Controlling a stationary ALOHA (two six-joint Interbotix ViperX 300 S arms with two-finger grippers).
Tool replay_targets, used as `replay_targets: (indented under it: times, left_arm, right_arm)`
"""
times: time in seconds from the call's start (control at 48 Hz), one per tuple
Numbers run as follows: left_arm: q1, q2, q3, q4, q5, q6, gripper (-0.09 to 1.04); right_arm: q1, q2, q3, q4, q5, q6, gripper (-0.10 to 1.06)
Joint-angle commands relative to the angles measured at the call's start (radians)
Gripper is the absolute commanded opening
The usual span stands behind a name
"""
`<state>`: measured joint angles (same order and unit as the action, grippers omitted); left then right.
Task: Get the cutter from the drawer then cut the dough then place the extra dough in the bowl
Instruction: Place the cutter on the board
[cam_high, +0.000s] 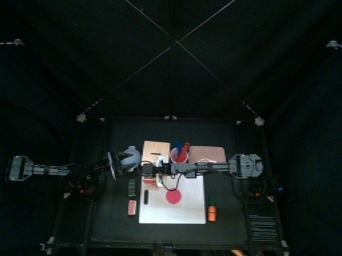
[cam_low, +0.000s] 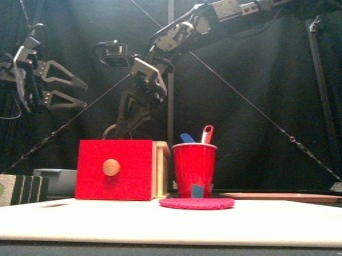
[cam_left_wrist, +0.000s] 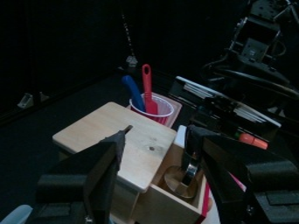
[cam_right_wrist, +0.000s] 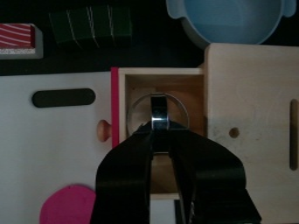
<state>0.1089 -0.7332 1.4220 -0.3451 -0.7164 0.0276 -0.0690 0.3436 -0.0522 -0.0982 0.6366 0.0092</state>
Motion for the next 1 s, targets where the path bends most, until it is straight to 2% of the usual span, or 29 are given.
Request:
replay_targets:
  times: [0.021,0.25,0.5,0.604,0.75,1.0]
  left_arm:
    - [0.003,0.0,-0.017,-0.005,-0.011,0.002,0.93]
    - [0.005,0.0,-0.009,-0.011,-0.009,0.002,0.93]
    - [0.006,0.0,-0.008,-0.025,-0.011,0.003,0.92]
    - [0.015,0.0,-0.011,-0.025,-0.017,0.002,0.92]
    - [0.034,0.0,-0.021,-0.031,-0.02,0.002,0.93]
    - [0.078,0.0,-0.063,-0.032,-0.018,0.003,0.92]
  right_arm:
    - [0.008,-0.087,-0.046,0.002,0.0,-0.002,0.52]
    - [0.014,-0.173,-0.034,0.003,0.031,0.0,0.52]
    - [0.063,-0.295,0.137,0.014,0.179,0.011,0.52]
    - [0.094,-0.339,0.247,0.02,0.204,0.061,0.52]
    - [0.13,-0.382,0.391,0.008,0.178,0.187,0.52]
    - [0.221,-0.449,0.597,-0.075,0.052,0.39,0.52]
